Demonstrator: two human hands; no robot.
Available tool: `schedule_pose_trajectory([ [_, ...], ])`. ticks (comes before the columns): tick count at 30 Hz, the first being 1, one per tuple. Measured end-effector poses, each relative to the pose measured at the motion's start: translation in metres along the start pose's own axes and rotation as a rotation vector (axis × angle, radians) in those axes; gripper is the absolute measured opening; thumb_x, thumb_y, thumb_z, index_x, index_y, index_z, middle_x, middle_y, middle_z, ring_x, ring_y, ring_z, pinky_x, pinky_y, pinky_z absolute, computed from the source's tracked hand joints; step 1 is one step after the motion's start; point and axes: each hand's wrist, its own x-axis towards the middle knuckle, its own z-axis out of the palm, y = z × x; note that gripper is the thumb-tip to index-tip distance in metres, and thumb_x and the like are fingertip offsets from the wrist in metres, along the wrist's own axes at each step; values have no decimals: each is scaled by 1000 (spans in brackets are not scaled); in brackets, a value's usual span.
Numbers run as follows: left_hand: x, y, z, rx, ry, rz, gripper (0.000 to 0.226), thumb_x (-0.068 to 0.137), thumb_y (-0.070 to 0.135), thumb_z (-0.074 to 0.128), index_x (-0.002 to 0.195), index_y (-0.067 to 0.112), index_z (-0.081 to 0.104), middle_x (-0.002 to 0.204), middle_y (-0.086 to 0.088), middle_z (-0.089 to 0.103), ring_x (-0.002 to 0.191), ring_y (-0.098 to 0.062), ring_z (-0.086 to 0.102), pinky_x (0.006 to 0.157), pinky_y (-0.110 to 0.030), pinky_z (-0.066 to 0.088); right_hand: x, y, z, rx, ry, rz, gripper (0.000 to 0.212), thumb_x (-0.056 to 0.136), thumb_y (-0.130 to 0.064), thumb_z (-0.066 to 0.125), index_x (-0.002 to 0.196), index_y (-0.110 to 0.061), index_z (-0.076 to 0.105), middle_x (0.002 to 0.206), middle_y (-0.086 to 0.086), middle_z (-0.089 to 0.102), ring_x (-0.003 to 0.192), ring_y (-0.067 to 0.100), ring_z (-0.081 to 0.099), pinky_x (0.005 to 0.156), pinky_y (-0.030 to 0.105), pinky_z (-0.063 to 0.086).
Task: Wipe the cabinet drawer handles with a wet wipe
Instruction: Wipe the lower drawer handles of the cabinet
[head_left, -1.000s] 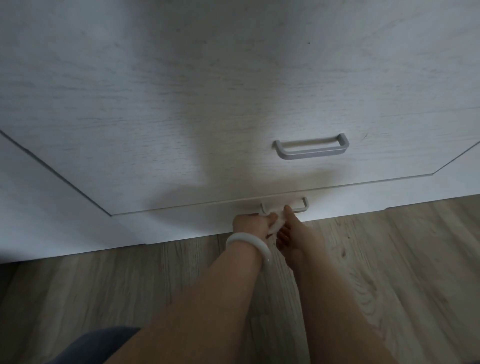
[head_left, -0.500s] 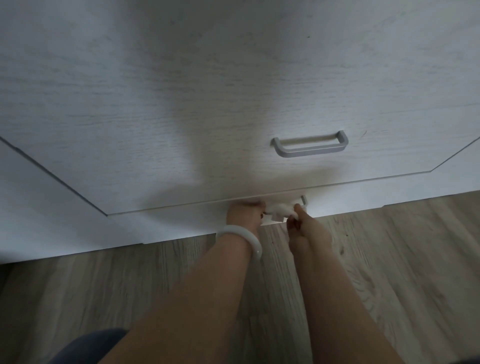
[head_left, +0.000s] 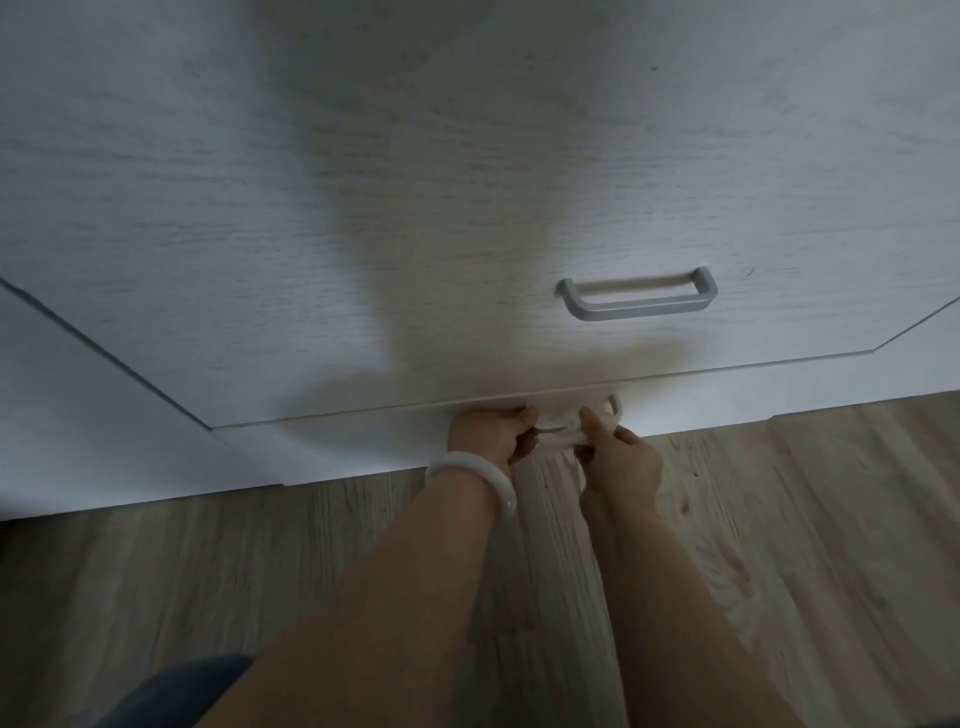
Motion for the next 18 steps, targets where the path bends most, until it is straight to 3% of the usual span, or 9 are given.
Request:
schedule_pose_trajectory([
  [4,4,2,-3,-42,-10,-34,21,86,-10,63,69,1,58,57,-3,60,57,-14,53,42,-14,49,7,-9,1,9,-68,97,12,84,-5,71,76,-2,63,77,9,65,67,16,60,64,22,50],
  [7,5,0,-2,-44,-22,-34,20,86,-10,63,70,1,59,61,-4,60,53,-11,56,43,-14,50,17,-19,-2,-12,-10,117,18,80,-7,75,71,-2,60,75,8,63,67,16,61,62,22,51],
  [9,6,-1,-1,-29,-30,-18,24,87,-9,63,66,2,59,50,0,60,40,-6,55,42,-14,49,21,-23,-3,-42,95,40,19,78,-10,78,71,-4,62,72,6,64,64,15,61,60,22,51],
  [12,5,-1,-2,14,-42,2,28,88,-6,64,62,3,58,40,5,58,34,-3,53,42,-14,49,25,-28,-4,-169,195,-226,12,86,-15,70,77,-9,66,70,2,65,65,16,61,56,22,48],
  [16,8,-1,-3,29,-42,-15,39,88,-4,64,51,6,61,38,5,56,32,-3,52,47,-20,49,19,-24,-8,-284,93,-321,18,88,-23,66,83,-7,68,70,3,59,67,14,52,61,26,44],
  [18,7,1,-2,2,-37,-31,33,88,-6,63,57,4,58,37,5,56,31,-3,52,42,-17,46,14,-16,-12,-294,56,-343,21,90,-29,63,84,-10,69,73,1,60,67,11,52,64,24,43],
])
